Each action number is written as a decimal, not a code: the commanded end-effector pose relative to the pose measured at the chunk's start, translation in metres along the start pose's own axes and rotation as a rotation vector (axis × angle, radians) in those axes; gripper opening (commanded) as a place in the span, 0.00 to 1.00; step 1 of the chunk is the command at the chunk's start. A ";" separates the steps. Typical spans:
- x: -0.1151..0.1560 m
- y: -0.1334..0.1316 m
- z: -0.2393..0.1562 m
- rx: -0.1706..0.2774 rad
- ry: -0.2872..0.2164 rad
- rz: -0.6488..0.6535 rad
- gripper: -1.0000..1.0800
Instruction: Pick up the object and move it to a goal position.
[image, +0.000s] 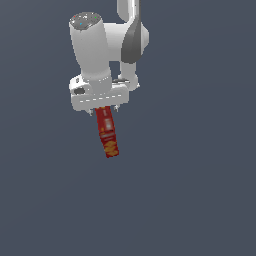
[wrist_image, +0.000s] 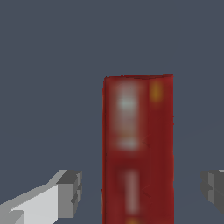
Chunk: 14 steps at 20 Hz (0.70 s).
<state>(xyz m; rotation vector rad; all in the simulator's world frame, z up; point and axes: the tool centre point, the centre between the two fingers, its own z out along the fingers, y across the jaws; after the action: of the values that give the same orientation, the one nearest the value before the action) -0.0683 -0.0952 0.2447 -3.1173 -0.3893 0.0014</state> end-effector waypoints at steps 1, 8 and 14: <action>-0.001 0.001 0.002 0.000 0.001 -0.011 0.96; -0.001 0.001 0.007 0.000 0.000 -0.009 0.96; -0.002 0.001 0.033 0.000 0.001 -0.011 0.96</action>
<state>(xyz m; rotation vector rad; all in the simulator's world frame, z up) -0.0692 -0.0968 0.2198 -3.1155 -0.4062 -0.0005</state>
